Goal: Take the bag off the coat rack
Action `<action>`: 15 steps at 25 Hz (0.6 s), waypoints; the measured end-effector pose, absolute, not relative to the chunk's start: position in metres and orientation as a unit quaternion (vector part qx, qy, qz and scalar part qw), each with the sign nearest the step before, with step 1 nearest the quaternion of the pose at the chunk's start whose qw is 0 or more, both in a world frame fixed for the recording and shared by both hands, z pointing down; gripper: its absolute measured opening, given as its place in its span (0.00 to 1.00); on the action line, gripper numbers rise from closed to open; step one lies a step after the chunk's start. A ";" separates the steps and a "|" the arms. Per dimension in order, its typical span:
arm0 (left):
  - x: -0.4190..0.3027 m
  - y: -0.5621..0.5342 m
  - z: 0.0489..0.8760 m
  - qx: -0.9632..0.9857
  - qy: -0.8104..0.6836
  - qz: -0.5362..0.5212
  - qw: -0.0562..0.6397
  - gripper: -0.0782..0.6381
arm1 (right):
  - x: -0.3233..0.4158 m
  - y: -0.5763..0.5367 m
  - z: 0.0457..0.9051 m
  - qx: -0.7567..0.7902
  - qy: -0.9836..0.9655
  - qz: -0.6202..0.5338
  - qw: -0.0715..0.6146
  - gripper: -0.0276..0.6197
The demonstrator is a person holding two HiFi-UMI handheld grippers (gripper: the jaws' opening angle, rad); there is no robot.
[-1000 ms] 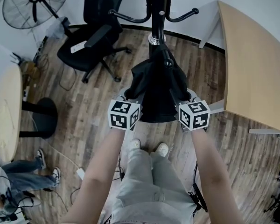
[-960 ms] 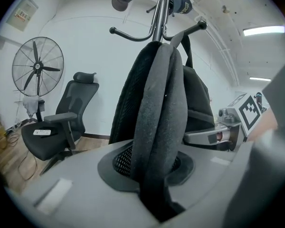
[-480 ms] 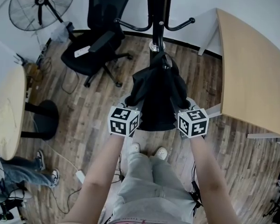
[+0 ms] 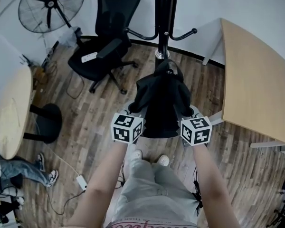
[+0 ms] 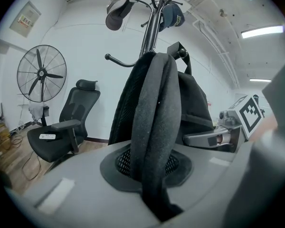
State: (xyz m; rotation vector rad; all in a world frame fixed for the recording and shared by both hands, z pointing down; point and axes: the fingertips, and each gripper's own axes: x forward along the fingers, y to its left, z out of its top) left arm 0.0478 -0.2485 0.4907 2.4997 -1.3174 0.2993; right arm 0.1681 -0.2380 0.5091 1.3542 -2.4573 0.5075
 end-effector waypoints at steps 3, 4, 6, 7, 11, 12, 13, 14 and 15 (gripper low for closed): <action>0.050 -0.243 0.485 0.868 -0.463 0.103 0.146 0.20 | 0.170 -0.233 0.504 0.467 -0.854 0.175 0.145 0.11; 0.050 -0.242 0.483 0.868 -0.464 0.103 0.145 0.20 | 0.171 -0.232 0.503 0.467 -0.855 0.175 0.145 0.11; 0.051 -0.237 0.481 0.866 -0.468 0.102 0.145 0.20 | 0.171 -0.228 0.501 0.463 -0.856 0.174 0.147 0.11; 0.050 -0.235 0.480 0.865 -0.469 0.101 0.146 0.20 | 0.171 -0.226 0.500 0.461 -0.858 0.174 0.149 0.11; 0.050 -0.226 0.476 0.861 -0.476 0.099 0.151 0.20 | 0.171 -0.220 0.496 0.453 -0.861 0.170 0.157 0.11; 0.051 -0.224 0.475 0.860 -0.477 0.098 0.151 0.20 | 0.171 -0.219 0.495 0.451 -0.862 0.169 0.158 0.11; 0.051 -0.222 0.474 0.861 -0.477 0.098 0.151 0.20 | 0.172 -0.218 0.494 0.450 -0.862 0.168 0.159 0.11; 0.052 -0.220 0.473 0.861 -0.476 0.098 0.151 0.20 | 0.172 -0.216 0.493 0.450 -0.863 0.167 0.160 0.11; 0.052 -0.218 0.472 0.861 -0.475 0.098 0.150 0.20 | 0.172 -0.214 0.492 0.450 -0.862 0.167 0.160 0.11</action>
